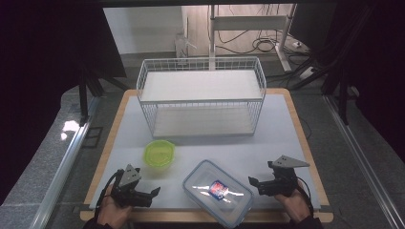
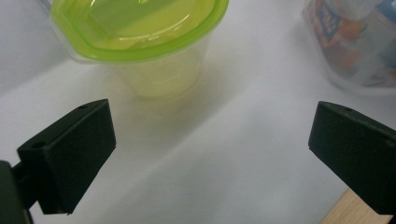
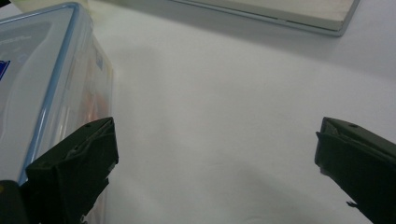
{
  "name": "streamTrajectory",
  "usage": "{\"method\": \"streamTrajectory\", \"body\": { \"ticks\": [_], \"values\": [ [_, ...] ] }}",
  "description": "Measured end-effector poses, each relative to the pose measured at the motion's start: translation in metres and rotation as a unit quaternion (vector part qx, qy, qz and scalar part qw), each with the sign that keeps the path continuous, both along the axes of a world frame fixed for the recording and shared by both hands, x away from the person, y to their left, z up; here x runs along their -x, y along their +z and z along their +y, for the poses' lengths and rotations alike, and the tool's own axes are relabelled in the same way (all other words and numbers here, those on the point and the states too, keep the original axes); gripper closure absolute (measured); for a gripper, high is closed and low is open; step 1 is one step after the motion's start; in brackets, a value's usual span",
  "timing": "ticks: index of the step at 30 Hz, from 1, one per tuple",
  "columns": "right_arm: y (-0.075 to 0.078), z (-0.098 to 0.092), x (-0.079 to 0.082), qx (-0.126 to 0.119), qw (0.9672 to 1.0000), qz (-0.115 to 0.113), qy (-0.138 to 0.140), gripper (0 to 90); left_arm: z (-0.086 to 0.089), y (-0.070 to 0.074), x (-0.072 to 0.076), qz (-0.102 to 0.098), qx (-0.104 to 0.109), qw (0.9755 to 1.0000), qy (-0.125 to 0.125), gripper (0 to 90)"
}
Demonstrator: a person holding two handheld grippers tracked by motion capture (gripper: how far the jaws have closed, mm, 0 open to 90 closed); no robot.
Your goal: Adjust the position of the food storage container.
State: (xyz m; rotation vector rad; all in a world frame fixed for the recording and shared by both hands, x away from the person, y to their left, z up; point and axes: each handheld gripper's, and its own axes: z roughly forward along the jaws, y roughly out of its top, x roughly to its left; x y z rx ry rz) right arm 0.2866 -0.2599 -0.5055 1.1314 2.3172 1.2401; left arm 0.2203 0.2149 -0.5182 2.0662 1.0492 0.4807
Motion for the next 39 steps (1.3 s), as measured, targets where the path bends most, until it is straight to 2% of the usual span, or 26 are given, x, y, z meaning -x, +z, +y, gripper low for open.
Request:
{"method": "streamTrajectory", "body": {
  "ticks": [6, 15, 21, 23, 25, 29, 31, 32, 34, 36, 39],
  "values": [
    [0.0, -0.001, -0.001, -0.004, 1.0, 0.006, -0.006, 0.0, -0.002, 0.0, 0.0, -0.003, -0.003, 1.0, 0.002, 0.0],
    [0.0, 0.001, -0.001, -0.004, 0.9996, 0.026, 0.007, 0.0, 0.0, 0.003, 0.002, -0.012, 0.016, 0.9997, -0.012, 0.2],
    [0.003, 0.002, 0.001, 0.003, 0.9997, 0.024, 0.002, 0.0, -0.002, 0.007, 0.006, -0.029, 0.021, 0.9992, -0.02, 6.9],
    [0.003, 0.003, 0.001, 0.0, 0.9997, 0.025, 0.001, 0.5, -0.003, 0.009, 0.007, -0.032, 0.032, 0.9987, -0.025, 11.9],
    [0.004, 0.003, 0.001, 0.0, 0.9997, 0.026, -0.002, 1.9, -0.005, 0.013, 0.008, -0.037, 0.039, 0.9981, -0.03, 21.9],
    [0.004, 0.002, 0.0, -0.001, 0.9996, 0.027, -0.007, 3.9, -0.011, 0.023, 0.005, -0.041, 0.046, 0.9975, -0.035, 54.1],
    [0.005, 0.002, 0.0, -0.004, 0.9996, 0.027, -0.008, 4.6, -0.016, 0.027, -0.003, -0.033, 0.052, 0.9976, -0.033, 70.0],
    [0.005, 0.002, -0.001, -0.004, 0.9996, 0.026, -0.007, 4.9, -0.019, 0.029, -0.007, -0.033, 0.056, 0.9973, -0.033, 74.6],
    [0.005, 0.002, -0.001, -0.004, 0.9996, 0.026, -0.007, 5.5, -0.022, 0.03, -0.012, -0.031, 0.059, 0.9972, -0.034, 83.6],
    [0.005, 0.002, -0.002, -0.004, 0.9997, 0.024, -0.004, 5.9, -0.033, 0.033, -0.028, -0.023, 0.046, 0.9983, -0.029, 86.1],
    [0.005, 0.002, -0.003, -0.006, 0.9997, 0.025, -0.002, 6.6, -0.037, 0.034, -0.036, -0.019, 0.042, 0.9985, -0.03, 88.6]
  ]
}}
